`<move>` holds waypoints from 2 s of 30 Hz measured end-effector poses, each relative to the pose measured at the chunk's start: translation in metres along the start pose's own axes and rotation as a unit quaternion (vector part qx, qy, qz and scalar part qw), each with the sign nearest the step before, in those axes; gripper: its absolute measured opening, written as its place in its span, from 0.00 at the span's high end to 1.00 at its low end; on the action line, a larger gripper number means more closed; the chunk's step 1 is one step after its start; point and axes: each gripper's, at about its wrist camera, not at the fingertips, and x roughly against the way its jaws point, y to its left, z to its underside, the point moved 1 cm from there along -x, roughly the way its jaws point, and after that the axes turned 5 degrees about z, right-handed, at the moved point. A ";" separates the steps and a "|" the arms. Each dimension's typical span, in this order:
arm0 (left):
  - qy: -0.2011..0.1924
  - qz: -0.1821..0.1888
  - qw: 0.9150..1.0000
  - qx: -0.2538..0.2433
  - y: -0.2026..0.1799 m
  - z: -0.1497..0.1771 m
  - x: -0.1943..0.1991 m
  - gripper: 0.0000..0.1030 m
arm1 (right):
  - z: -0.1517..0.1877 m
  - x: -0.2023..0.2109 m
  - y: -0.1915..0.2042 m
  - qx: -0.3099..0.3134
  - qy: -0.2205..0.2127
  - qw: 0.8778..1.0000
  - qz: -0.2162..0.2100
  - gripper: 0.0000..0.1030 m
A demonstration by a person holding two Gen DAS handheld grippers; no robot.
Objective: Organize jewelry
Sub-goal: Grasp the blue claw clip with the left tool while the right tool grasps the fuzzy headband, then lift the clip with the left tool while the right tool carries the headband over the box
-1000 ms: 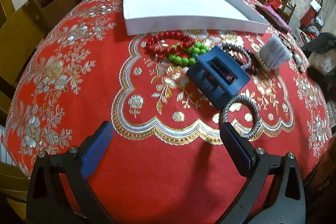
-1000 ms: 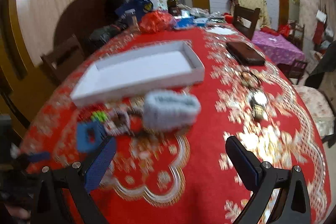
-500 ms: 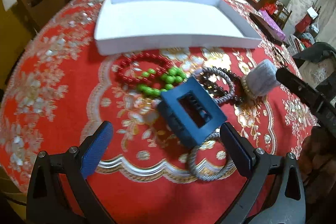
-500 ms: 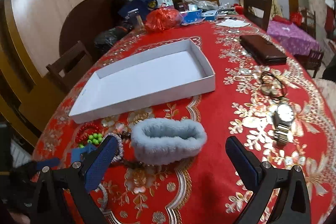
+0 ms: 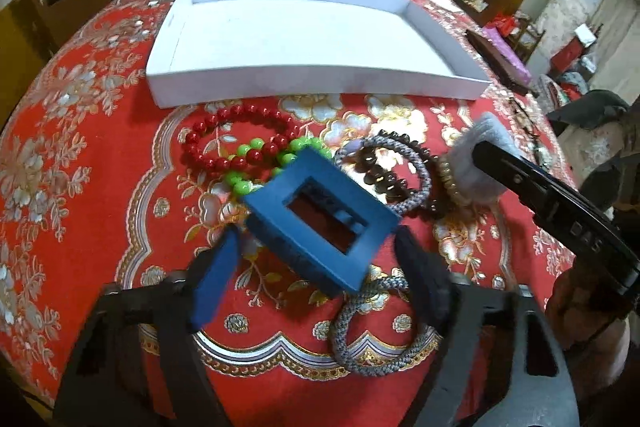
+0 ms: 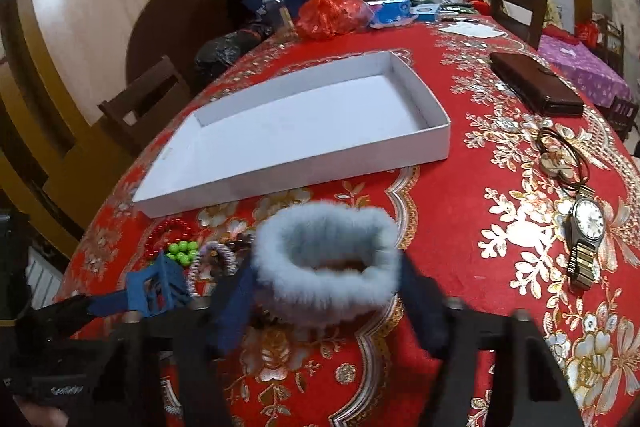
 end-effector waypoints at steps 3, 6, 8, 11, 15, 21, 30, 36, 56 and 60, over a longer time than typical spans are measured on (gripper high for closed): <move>-0.005 0.018 1.000 -0.010 0.003 0.003 0.006 0.52 | 0.002 0.008 0.000 0.000 -0.010 1.000 0.001 0.60; -0.008 0.043 0.999 -0.013 0.009 0.007 0.014 0.52 | 0.003 0.019 0.001 -0.003 -0.021 1.000 -0.006 0.61; -0.017 0.055 0.998 -0.018 0.012 0.010 0.022 0.67 | 0.004 0.027 0.001 -0.006 -0.029 1.000 -0.008 0.61; -0.023 0.077 0.996 -0.030 0.016 0.015 0.033 0.84 | 0.004 0.038 0.000 -0.012 -0.044 0.999 -0.009 0.61; -0.031 0.085 0.995 -0.035 0.023 0.018 0.042 0.85 | 0.005 0.041 -0.004 -0.023 -0.047 0.999 -0.004 0.61; -0.014 0.093 0.996 -0.010 0.028 0.016 0.040 0.47 | 0.008 0.039 -0.002 -0.021 -0.041 0.999 0.002 0.61; -0.003 0.018 1.000 0.025 0.012 0.000 0.021 0.38 | 0.009 0.038 0.002 -0.012 -0.040 0.999 -0.006 0.61; 0.004 -0.015 1.000 0.007 -0.005 0.003 0.011 0.36 | 0.008 0.038 0.003 -0.010 -0.041 0.999 -0.012 0.61; -0.044 0.023 0.998 0.034 0.028 0.007 0.031 0.43 | 0.009 0.042 0.005 -0.006 -0.047 0.999 -0.015 0.61; -0.073 0.031 0.997 0.004 0.032 0.014 0.059 0.43 | 0.007 0.045 0.003 -0.014 -0.054 0.998 -0.018 0.61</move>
